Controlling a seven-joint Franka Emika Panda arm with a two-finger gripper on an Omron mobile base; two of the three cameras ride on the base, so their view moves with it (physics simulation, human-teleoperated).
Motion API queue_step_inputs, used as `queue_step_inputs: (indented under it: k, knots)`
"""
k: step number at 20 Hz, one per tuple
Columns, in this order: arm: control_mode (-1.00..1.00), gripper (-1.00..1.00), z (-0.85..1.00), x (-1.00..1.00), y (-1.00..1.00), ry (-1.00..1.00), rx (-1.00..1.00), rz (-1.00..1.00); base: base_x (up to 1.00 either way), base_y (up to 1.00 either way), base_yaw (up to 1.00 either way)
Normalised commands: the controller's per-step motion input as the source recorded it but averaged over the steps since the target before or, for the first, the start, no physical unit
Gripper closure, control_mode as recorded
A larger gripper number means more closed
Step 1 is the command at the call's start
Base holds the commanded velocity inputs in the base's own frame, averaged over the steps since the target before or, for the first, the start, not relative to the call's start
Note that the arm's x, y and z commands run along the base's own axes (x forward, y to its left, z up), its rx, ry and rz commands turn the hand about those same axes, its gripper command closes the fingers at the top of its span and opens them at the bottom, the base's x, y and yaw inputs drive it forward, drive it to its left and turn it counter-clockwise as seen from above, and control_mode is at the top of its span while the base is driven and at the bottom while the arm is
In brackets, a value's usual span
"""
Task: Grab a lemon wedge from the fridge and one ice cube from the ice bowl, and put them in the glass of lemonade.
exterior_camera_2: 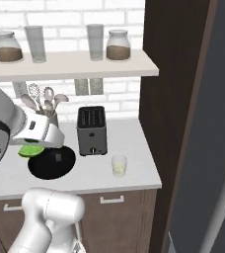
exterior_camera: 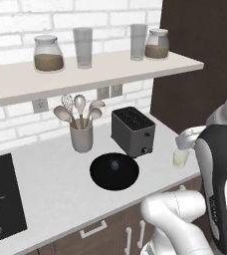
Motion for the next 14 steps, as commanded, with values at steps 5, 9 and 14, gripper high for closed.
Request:
queue_step_inputs:
  k: [5, 9, 14]
  knots:
    - [-1.0, 1.0, -0.53, 0.71, 0.0, 0.02, 0.0, 0.0, 0.0, 0.0, 0.0]
    - [-1.0, 1.0, -0.6, 0.91, -0.68, 0.11, 0.0, -0.04, 0.0, 0.0, 0.0]
    - [-1.0, 1.0, -0.24, 0.88, -0.93, 0.2, 0.01, -0.04, 0.0, 0.0, 0.0]
